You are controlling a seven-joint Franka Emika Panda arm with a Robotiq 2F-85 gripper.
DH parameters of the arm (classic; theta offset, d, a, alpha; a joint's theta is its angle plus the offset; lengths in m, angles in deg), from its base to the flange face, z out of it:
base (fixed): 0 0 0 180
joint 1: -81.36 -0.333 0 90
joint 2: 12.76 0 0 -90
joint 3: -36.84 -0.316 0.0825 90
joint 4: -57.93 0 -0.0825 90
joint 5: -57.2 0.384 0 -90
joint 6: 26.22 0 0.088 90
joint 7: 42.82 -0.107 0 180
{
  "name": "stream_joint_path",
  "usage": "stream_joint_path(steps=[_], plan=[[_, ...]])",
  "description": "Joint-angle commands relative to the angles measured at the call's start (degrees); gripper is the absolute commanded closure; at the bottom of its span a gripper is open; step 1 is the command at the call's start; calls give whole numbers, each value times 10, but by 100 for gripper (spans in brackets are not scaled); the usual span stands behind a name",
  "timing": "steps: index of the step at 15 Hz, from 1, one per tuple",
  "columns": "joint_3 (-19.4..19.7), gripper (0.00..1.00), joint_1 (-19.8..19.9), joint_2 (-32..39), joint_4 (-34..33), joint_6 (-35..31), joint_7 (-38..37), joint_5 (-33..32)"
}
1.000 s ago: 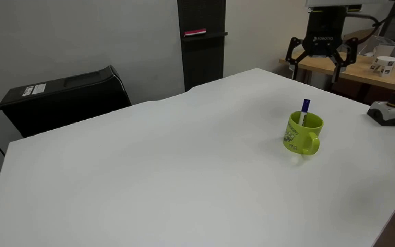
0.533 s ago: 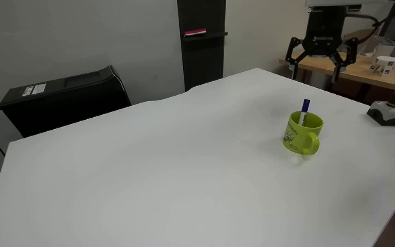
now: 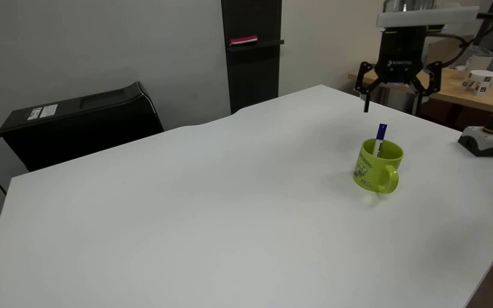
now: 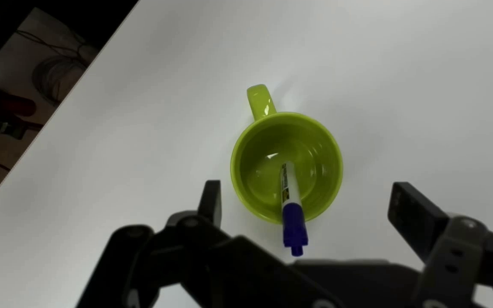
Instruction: Take the blue marker out of the yellow mug
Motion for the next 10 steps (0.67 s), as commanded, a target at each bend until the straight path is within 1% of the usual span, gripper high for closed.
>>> stream_joint_path(steps=[1,10], plan=[[10,0,-11,28,-28,1,-20,-5],[14,0,-14,77,-71,8,-26,-6]])
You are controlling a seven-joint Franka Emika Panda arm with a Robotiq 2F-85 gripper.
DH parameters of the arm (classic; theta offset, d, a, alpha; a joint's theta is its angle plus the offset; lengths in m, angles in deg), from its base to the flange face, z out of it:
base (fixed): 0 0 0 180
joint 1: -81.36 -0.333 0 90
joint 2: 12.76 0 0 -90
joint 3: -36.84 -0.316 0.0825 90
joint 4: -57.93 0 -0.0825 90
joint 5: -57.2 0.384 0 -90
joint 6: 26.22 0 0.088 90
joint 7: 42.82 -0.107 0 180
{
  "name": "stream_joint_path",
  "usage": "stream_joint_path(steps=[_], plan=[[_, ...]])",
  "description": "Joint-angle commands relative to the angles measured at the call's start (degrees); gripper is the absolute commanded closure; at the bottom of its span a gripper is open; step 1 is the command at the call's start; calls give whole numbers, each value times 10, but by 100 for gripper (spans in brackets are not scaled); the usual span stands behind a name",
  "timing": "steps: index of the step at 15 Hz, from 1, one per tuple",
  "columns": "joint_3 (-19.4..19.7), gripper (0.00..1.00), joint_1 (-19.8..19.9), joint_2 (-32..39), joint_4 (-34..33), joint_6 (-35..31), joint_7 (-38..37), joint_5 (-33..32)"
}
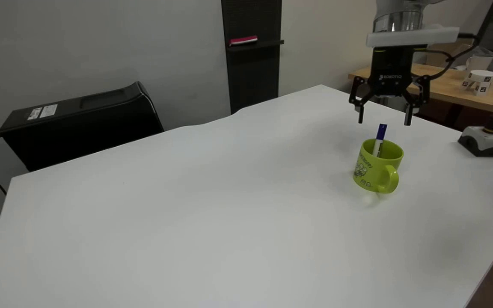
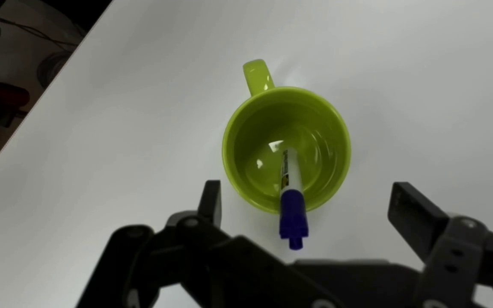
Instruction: Take the blue marker out of the yellow mug
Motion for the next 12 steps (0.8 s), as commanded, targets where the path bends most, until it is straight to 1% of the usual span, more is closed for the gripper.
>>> stream_joint_path(steps=[1,8,10,11,12], plan=[[9,0,-7,27,-39,17,-24,-6],[14,0,-6,49,-63,24,-26,-6],[15,25,-5,53,-68,26,-26,-6],[16,31,-5,54,-70,27,-26,-7],[16,40,-5,55,-72,28,-26,-7]])
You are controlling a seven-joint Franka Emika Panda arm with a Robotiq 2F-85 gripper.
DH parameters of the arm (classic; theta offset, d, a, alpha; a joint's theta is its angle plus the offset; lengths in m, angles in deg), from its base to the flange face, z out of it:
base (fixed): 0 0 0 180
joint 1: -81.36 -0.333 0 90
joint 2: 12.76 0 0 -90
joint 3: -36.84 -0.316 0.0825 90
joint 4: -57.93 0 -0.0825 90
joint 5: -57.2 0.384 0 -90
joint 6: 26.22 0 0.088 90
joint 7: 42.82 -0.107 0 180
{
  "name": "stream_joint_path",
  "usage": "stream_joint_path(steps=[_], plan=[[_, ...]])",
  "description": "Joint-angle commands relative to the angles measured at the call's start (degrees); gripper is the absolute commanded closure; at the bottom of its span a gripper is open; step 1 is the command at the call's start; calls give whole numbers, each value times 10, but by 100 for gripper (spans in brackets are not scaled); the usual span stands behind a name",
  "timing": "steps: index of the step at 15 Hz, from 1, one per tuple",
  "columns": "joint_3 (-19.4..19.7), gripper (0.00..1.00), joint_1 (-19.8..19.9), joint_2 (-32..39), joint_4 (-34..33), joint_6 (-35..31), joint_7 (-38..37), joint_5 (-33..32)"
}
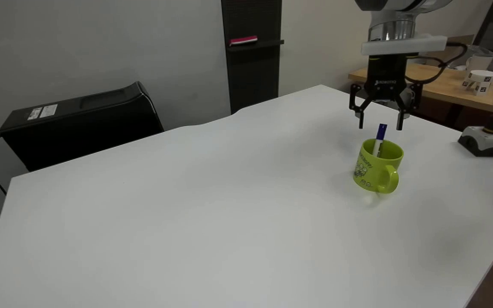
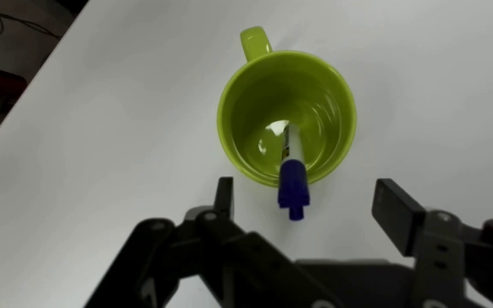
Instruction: Take the blue marker out of the yellow mug
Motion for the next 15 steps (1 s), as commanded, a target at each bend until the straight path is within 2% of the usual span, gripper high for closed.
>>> stream_joint_path(steps=[1,7,9,10,11,15], plan=[[7,47,-6,13,-30,23,-24,-7],[11,89,-6,22,-42,31,-33,-9],[12,99,-5,23,-48,40,-35,-10],[6,98,2,21,-56,75,-17,-9],[9,95,-1,13,-50,68,-23,-9],[2,95,-11,-7,-61,83,-30,-1]])
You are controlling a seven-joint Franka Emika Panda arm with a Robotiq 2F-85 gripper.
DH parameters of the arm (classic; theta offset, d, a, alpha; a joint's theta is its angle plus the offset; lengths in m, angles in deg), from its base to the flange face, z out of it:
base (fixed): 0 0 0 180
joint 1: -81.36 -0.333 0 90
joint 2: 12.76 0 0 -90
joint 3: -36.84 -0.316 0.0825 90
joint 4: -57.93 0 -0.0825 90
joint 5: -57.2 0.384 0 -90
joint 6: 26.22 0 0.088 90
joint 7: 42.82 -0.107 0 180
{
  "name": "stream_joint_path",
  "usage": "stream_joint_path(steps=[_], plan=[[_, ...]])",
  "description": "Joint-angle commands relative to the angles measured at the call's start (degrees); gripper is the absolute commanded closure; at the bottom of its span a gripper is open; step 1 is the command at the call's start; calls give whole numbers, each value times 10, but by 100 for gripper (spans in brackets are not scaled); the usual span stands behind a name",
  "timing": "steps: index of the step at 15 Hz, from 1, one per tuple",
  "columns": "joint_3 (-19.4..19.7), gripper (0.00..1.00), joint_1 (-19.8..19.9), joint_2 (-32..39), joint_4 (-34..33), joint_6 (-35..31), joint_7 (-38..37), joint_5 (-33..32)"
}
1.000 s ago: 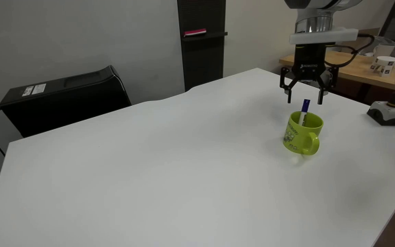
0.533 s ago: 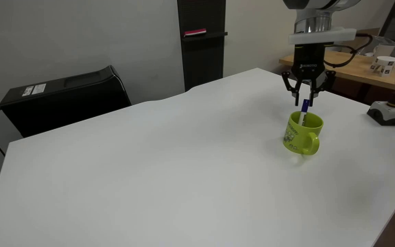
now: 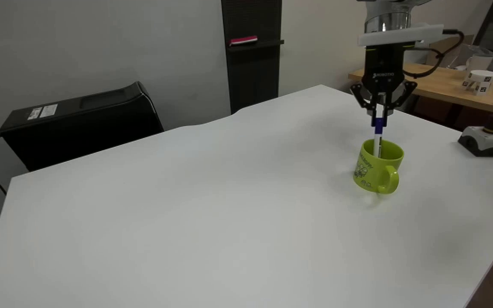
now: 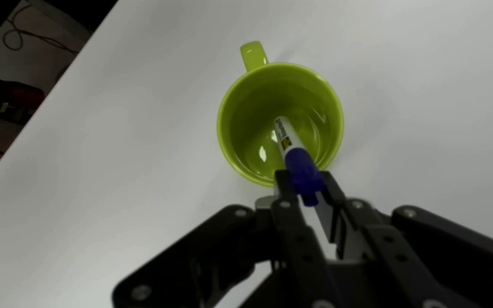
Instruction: Take the blue marker out of the yellow mug
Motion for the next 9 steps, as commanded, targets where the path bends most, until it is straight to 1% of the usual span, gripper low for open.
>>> stream_joint_path(steps=[1,6,9], plan=[[-2,95,-11,-20,-21,22,-22,2],[-2,95,-33,-51,-26,11,-31,-11],[-3,95,-42,-65,-33,17,-41,-16]])
